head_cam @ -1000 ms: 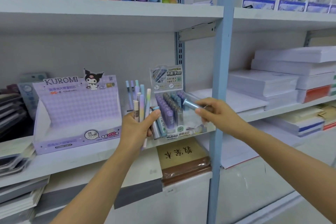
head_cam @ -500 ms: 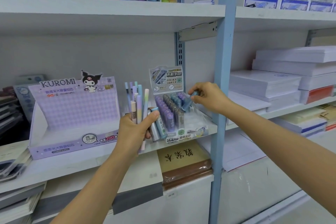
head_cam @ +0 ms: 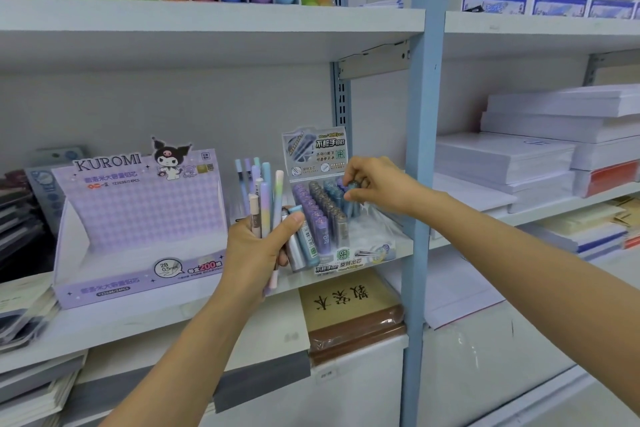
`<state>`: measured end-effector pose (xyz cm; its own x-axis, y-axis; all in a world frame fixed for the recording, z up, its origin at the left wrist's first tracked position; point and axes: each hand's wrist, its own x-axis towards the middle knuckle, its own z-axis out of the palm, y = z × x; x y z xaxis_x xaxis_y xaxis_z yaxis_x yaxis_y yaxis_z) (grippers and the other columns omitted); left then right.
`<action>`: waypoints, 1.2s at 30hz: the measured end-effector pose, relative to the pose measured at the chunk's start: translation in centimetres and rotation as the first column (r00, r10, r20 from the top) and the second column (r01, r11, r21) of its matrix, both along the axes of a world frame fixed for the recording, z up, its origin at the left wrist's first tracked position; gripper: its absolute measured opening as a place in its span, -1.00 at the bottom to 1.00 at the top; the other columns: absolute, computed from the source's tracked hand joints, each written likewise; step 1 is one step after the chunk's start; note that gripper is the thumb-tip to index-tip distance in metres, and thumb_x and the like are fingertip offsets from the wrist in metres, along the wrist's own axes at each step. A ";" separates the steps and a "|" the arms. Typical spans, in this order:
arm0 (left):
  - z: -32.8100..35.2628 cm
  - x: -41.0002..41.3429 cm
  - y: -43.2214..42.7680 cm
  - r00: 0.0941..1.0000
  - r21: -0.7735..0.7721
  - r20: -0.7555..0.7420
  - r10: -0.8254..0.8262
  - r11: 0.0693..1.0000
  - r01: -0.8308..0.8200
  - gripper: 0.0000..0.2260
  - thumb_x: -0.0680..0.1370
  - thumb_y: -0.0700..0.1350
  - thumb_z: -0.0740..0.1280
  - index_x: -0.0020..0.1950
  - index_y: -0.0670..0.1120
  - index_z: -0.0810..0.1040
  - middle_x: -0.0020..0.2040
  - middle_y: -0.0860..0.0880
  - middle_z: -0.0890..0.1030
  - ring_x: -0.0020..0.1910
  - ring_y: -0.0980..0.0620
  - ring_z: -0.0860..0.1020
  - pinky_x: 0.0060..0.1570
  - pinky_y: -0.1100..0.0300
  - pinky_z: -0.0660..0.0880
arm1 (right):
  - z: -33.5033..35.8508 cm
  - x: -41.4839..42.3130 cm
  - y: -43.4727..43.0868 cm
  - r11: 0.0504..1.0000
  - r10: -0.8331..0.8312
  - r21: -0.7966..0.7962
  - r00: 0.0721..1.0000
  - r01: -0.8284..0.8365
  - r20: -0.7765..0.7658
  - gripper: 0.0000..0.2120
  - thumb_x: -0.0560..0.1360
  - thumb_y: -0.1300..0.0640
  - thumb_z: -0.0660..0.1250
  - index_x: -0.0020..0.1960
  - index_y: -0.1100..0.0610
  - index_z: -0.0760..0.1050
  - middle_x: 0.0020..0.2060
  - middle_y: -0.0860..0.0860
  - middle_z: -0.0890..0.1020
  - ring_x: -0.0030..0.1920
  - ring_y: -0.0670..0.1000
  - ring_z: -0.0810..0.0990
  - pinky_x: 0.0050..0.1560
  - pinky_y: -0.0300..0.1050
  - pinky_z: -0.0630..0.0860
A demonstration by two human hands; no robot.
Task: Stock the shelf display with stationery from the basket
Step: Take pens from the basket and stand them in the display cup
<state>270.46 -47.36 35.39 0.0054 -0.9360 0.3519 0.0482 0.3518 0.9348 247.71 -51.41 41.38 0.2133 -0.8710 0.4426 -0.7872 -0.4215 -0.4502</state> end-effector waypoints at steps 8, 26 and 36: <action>0.3 -0.1 0.5 1.000 0.005 -0.001 -0.011 1.000 0.011 -0.62 0.27 0.15 0.48 -0.15 -0.13 0.59 -0.52 -0.02 0.49 -0.56 0.09 0.43 -0.53 0.27 0.47 | -0.6 -0.1 -0.5 0.995 0.016 -0.095 0.999 -0.012 0.045 -0.77 0.44 0.17 0.48 0.10 0.12 0.63 -0.12 -0.04 0.65 -0.17 -0.12 0.57 -0.11 -0.39 0.49; 1.8 -1.4 2.3 0.995 -0.028 -0.095 -0.020 0.999 0.017 -0.80 0.43 -0.02 0.48 -0.11 -0.14 0.61 -0.55 0.00 0.47 -0.64 0.13 0.37 -0.64 0.33 0.33 | -3.4 1.6 6.6 0.947 0.313 -0.092 0.825 -0.307 0.470 -0.82 0.48 0.08 0.43 0.03 0.05 0.50 -0.17 -0.08 0.62 -0.20 -0.08 0.60 -0.17 -0.24 0.55; 2.4 -2.3 3.4 0.995 -0.058 -0.097 -0.023 0.998 0.017 -0.77 0.43 -0.09 0.50 0.00 -0.17 0.64 -0.46 0.01 0.57 -0.59 0.14 0.40 -0.58 0.33 0.38 | -2.2 0.0 8.2 0.970 0.242 -0.119 0.820 -0.211 0.518 -0.84 0.52 0.22 0.37 0.10 0.15 0.56 -0.21 -0.07 0.68 -0.24 -0.08 0.63 -0.23 -0.26 0.53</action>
